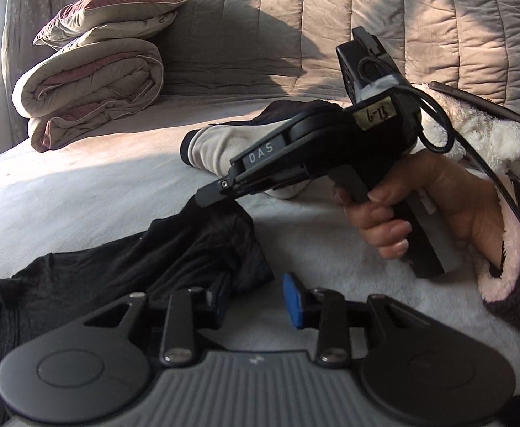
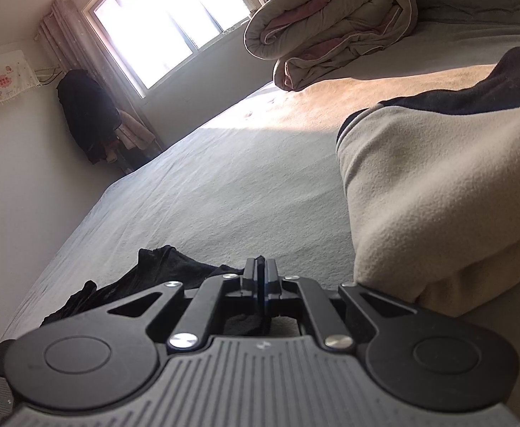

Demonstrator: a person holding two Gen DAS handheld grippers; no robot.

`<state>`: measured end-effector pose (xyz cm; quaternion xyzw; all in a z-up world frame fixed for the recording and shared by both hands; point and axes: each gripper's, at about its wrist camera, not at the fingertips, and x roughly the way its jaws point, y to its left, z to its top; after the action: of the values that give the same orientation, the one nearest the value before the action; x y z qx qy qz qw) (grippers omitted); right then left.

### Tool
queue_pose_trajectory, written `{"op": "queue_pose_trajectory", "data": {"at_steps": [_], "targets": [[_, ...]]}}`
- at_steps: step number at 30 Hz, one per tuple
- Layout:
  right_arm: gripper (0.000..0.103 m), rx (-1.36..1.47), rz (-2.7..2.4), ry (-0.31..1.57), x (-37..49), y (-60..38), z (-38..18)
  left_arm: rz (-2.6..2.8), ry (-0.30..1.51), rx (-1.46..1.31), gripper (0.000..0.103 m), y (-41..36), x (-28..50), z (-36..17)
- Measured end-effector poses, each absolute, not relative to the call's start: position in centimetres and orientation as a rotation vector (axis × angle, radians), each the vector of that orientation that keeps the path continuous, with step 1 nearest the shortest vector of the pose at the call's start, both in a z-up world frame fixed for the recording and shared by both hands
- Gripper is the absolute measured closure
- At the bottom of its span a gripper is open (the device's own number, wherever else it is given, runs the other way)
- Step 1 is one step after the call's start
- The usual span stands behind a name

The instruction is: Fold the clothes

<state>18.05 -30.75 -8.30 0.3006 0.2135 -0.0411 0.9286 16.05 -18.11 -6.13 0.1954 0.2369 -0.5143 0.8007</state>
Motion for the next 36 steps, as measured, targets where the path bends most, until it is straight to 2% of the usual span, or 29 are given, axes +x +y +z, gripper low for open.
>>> {"op": "queue_pose_trajectory", "data": {"at_steps": [1, 2, 3, 11, 16, 19, 20, 21, 23, 26, 29, 36], "targets": [[0.1, 0.616, -0.084, 0.437, 18.1, -30.8, -8.4, -1.096, 0.514, 0.424, 0.07, -18.4, 16.1, -6.3], [0.1, 0.615, -0.083, 0.437, 18.1, -30.8, -8.4, -1.088, 0.526, 0.425, 0.078, -18.9, 16.1, -6.6], [0.1, 0.613, -0.086, 0.434, 18.1, -30.7, -8.5, -1.082, 0.537, 0.412, 0.103, -19.2, 16.1, -6.7], [0.101, 0.546, -0.155, 0.373, 17.8, -30.4, -7.6, -1.129, 0.587, 0.175, 0.102, -20.7, 16.5, -6.4], [0.102, 0.462, -0.185, 0.398, 18.3, -29.8, -7.7, -1.109, 0.646, 0.176, 0.1, -21.5, 17.2, -7.6], [0.102, 0.435, -0.193, 0.412, 18.5, -29.6, -7.9, -1.103, 0.627, 0.161, 0.081, -20.5, 17.0, -6.6], [0.101, 0.431, -0.192, 0.416, 18.5, -29.5, -7.8, -1.09, 0.617, 0.161, 0.068, -19.9, 17.0, -6.2], [0.099, 0.427, -0.192, 0.42, 18.5, -29.5, -7.8, -1.078, 0.607, 0.16, 0.062, -19.3, 17.0, -5.8], [0.094, 0.426, -0.19, 0.428, 18.5, -29.4, -7.5, -1.019, 0.588, 0.147, 0.058, -17.6, 17.4, -5.0], [0.083, 0.391, -0.209, 0.425, 18.2, -28.8, -6.9, -0.906, 0.561, 0.119, 0.044, -14.7, 18.2, -3.8], [0.061, 0.332, -0.225, 0.423, 18.1, -27.9, -6.1, -0.747, 0.54, 0.101, 0.042, -10.3, 19.8, -2.9], [0.06, 0.22, -0.236, 0.475, 18.8, -25.2, -3.9, -0.405, 0.531, 0.187, 0.04, 0.7, 25.0, -1.6]]}}
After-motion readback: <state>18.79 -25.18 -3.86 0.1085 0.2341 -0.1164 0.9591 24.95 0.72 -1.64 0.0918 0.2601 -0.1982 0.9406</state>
